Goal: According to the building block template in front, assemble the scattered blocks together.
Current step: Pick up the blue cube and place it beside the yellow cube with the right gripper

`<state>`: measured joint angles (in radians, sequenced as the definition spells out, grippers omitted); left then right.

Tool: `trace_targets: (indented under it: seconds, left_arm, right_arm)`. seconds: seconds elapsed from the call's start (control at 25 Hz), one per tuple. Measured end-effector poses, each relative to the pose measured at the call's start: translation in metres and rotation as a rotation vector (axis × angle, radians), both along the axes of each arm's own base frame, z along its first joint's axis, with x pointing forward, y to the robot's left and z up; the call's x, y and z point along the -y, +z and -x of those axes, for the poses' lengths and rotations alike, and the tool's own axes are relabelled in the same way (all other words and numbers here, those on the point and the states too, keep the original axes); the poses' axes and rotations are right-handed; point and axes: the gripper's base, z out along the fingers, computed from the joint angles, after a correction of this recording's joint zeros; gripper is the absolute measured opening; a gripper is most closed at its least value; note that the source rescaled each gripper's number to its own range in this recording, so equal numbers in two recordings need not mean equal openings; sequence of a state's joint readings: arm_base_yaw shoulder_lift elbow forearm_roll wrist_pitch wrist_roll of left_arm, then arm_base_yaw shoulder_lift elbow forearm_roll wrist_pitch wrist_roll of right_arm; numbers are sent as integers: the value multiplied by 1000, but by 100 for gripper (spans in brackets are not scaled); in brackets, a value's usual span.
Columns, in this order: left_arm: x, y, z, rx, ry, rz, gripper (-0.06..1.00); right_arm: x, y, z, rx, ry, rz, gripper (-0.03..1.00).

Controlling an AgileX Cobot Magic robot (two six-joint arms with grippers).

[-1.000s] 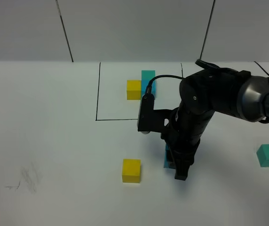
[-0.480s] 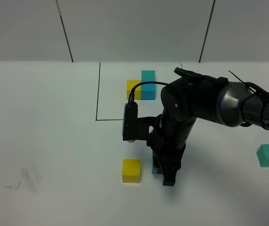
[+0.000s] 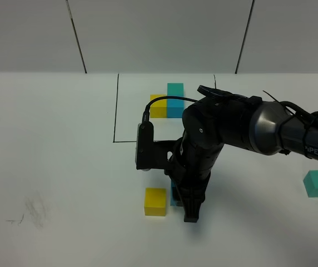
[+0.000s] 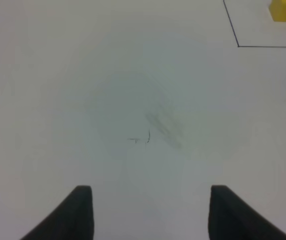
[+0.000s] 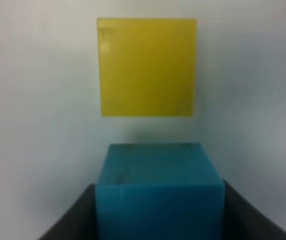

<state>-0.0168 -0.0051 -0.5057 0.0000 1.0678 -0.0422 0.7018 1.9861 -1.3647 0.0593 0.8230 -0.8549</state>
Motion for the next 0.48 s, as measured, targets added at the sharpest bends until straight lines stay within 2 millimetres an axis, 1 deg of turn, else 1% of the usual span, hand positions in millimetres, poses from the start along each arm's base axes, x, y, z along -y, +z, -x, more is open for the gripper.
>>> trace_targets:
  seconds: [0.36, 0.48]
  left_arm:
    - [0, 0, 0, 0, 0, 0, 16]
    - [0, 0, 0, 0, 0, 0, 16]
  right_arm:
    - [-1, -1, 0, 6, 12, -2, 0]
    - [-2, -8, -1, -8, 11, 9, 0]
